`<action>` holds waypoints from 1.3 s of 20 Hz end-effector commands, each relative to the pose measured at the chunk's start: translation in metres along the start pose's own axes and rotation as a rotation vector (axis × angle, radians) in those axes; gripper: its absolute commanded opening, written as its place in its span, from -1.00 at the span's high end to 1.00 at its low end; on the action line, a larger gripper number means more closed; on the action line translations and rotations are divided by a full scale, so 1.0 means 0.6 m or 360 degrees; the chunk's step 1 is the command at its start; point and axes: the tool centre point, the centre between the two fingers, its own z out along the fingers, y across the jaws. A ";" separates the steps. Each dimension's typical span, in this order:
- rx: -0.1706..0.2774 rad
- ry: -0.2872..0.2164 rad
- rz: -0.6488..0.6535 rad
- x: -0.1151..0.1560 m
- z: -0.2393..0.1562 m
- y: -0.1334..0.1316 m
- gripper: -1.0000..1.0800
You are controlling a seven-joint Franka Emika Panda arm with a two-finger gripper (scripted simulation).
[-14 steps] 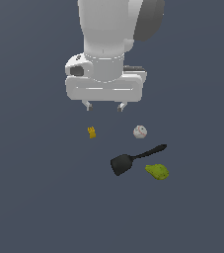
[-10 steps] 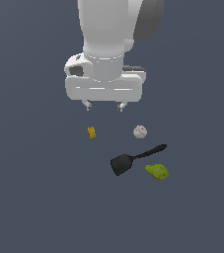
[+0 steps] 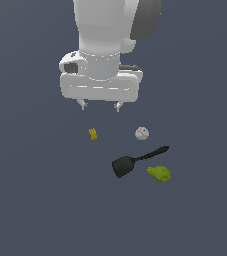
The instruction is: Pick up a designated object from a clutter of objects.
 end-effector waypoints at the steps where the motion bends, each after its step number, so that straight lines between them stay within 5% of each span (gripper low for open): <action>1: 0.0001 -0.0001 0.0001 0.000 0.001 -0.001 -0.92; 13: 0.0045 -0.0017 0.0168 0.012 0.045 -0.041 -0.92; 26: 0.0112 -0.0076 0.0602 0.025 0.156 -0.138 -0.92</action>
